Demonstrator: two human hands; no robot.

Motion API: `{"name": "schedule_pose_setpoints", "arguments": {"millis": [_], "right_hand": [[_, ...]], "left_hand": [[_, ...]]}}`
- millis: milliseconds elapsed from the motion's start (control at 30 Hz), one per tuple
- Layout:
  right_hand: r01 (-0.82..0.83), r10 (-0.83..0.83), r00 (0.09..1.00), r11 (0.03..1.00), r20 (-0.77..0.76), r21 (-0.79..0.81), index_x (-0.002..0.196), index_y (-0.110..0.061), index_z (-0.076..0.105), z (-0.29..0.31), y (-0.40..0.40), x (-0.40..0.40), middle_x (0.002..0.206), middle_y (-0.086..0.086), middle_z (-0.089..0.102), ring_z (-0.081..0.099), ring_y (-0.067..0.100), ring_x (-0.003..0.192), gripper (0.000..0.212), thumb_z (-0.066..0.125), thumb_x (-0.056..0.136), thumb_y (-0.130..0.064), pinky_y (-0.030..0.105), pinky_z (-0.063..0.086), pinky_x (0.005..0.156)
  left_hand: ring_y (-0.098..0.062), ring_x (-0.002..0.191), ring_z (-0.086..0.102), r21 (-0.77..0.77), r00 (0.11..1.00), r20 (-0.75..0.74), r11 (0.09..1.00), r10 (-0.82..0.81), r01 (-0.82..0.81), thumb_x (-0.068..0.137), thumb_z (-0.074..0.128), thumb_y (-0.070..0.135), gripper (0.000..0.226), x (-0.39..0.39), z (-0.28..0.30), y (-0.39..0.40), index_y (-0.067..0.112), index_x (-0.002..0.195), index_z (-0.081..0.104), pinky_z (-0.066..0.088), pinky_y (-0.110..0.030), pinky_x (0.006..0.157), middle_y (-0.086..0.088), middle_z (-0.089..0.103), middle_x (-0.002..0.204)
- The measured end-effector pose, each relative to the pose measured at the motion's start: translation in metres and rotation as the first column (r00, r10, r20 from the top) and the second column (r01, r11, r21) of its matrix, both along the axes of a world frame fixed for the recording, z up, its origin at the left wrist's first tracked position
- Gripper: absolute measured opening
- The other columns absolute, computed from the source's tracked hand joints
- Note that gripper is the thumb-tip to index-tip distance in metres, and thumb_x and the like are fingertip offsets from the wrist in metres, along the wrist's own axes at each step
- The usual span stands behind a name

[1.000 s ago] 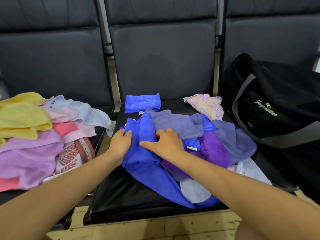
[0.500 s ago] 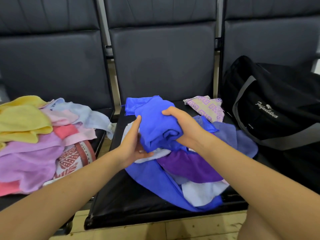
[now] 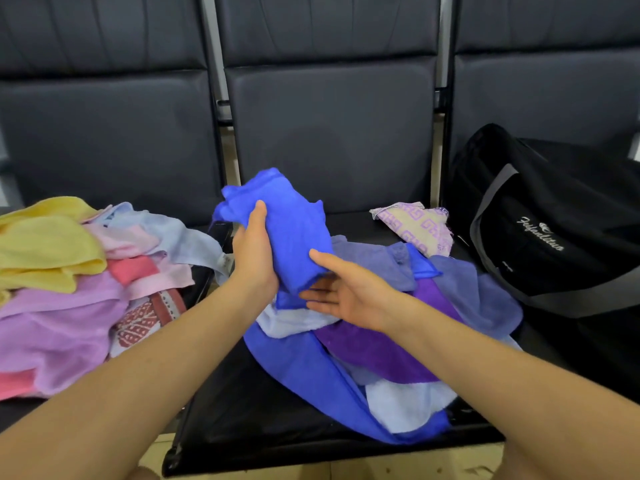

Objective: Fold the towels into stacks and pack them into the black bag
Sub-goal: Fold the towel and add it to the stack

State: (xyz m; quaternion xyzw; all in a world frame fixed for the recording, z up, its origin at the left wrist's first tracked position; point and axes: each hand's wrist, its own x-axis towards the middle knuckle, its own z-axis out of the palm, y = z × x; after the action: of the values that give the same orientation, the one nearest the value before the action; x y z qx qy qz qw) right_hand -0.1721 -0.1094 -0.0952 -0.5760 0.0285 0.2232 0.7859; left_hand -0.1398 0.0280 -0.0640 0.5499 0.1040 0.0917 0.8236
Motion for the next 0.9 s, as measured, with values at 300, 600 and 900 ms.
{"name": "schedule_pose_setpoints", "arguments": {"millis": [300,600,900], "right_hand": [[0.114,-0.117,0.993,0.989,0.031,0.094,0.122,-0.011,0.061,-0.002,-0.004,0.021,0.112,0.004,0.07,0.065,0.021,0.105,0.034,0.064,0.09,-0.02,0.033,0.056,0.085],[0.322,-0.238,0.916,0.916,0.324,-0.238,0.1,-0.013,0.058,0.028,-0.021,0.117,0.09,0.005,0.067,0.064,0.014,0.063,0.013,0.064,0.089,-0.014,0.019,0.044,0.047],[0.561,-0.083,0.773,0.551,0.628,-0.618,0.084,-0.015,0.053,-0.005,-0.008,0.238,0.083,0.003,0.062,0.059,0.024,0.072,0.021,0.065,0.086,-0.032,0.041,0.054,0.073]], "left_hand": [[-0.019,0.098,0.068,-0.149,0.999,0.023,0.988,-0.039,0.042,0.091,0.06,0.027,0.034,0.023,0.0,-0.016,0.012,0.12,0.061,0.055,-0.033,0.078,-0.004,0.071,0.11],[-0.019,0.089,0.064,0.084,0.997,0.069,0.996,-0.046,0.04,0.09,0.061,0.013,0.015,0.087,-0.016,0.023,0.014,0.105,0.059,0.057,-0.025,0.06,-0.005,0.065,0.104],[-0.019,0.079,0.06,0.484,0.999,0.03,0.875,0.019,-0.031,0.094,0.054,0.017,0.012,0.19,-0.042,0.048,0.019,0.105,0.058,0.05,-0.029,0.053,0.001,0.061,0.093]]}}
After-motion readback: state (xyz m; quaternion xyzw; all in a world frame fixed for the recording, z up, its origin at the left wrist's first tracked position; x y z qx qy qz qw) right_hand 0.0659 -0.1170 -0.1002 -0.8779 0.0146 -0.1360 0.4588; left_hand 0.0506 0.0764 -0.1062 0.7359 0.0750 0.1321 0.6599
